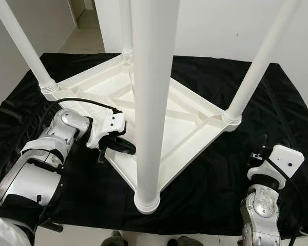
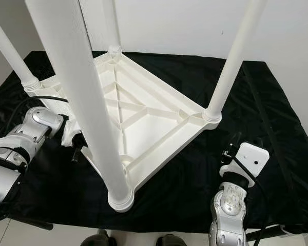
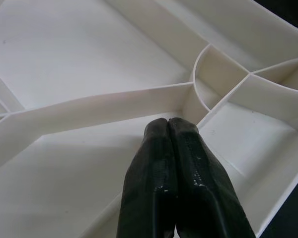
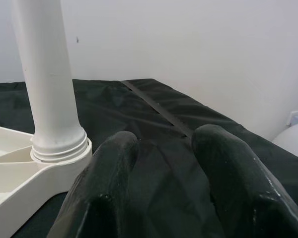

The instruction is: Building children table

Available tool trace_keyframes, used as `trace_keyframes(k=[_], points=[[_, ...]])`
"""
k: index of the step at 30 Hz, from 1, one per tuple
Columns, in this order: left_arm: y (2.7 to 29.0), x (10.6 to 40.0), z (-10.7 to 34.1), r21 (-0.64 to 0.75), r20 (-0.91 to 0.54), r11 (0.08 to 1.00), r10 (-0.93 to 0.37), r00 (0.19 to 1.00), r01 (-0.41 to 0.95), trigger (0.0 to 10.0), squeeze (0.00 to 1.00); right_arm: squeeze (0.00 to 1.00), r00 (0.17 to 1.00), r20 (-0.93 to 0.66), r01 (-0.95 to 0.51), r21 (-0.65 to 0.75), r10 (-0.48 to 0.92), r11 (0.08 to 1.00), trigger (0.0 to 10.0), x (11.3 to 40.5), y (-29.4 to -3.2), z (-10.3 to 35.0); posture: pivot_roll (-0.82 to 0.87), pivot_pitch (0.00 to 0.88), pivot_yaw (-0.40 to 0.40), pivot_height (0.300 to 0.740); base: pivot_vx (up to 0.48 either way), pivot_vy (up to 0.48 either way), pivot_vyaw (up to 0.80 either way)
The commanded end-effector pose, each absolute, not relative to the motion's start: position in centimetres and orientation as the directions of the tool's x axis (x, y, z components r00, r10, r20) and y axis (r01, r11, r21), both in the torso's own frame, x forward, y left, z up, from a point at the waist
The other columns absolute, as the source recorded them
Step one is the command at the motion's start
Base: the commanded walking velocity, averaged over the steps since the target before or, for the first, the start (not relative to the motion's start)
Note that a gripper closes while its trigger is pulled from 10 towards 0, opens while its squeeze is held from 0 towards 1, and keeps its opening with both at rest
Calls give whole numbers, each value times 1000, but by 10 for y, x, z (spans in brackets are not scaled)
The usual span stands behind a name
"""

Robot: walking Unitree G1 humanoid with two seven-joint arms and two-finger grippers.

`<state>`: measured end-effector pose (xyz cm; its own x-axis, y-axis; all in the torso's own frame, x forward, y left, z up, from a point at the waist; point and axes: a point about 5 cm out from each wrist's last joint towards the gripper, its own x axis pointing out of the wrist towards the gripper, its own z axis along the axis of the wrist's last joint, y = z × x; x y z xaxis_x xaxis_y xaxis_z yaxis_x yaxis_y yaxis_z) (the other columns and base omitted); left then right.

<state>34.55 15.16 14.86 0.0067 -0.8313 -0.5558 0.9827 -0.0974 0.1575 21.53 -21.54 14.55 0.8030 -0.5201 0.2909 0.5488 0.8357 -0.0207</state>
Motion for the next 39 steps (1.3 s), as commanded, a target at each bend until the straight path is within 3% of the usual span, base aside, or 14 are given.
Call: trace_keyframes(k=[1,6,7,12,17,18,35,36,37,38,39], points=[[159,341,141,107,-575,-110,-818,-29,988,10000,0,0,798,284,559,-23,-531,829,10000,214,-216,143,-12,50,58,740,0,0,0],[153,343,147,117,-553,-117,-833,-33,986,10000,0,0,802,284,553,-25,-525,833,10000,215,-216,143,-13,53,59,740,0,0,0],[151,345,152,104,-527,-116,-848,-44,988,10000,1000,0,802,285,554,-26,-525,832,10000,215,-216,143,-16,53,63,740,0,0,0],[152,349,167,85,-474,-114,-879,-61,990,10000,1000,0,798,283,561,-27,-532,827,10000,211,-217,142,-20,59,74,740,0,0,0],[155,355,182,124,-443,-77,-896,-14,989,10000,1000,0,798,275,563,-22,-537,826,10000,208,-215,139,-21,64,77,740,0,0,0],[158,355,183,123,-453,-83,-891,-18,989,10000,0,0,798,274,563,-21,-537,826,10000,208,-214,139,-22,64,80,740,0,0,0],[167,341,159,134,-603,-214,-792,-92,968,10000,0,0,810,270,547,-29,-521,837,10000,210,-213,138,-13,51,58,740,0,0,0],[165,340,158,127,-593,-211,-799,-96,969,10000,859,0,812,271,545,-32,-517,838,10000,211,-213,138,-12,49,54,740,0,0,0],[165,340,158,127,-593,-211,-799,-96,969,10000,859,0,812,271,545,-32,-517,838,10000,211,-213,138,-12,49,54,740,0,0,0],[164,340,157,121,-587,-209,-803,-100,971,10000,1000,0,813,272,542,-34,-514,839,10000,212,-213,138,-12,46,49,740,0,0,0],[163,339,156,117,-587,-212,-803,-104,970,10000,1000,0,814,273,540,-36,-512,841,10000,212,-213,139,-13,42,46,740,0,0,0]])
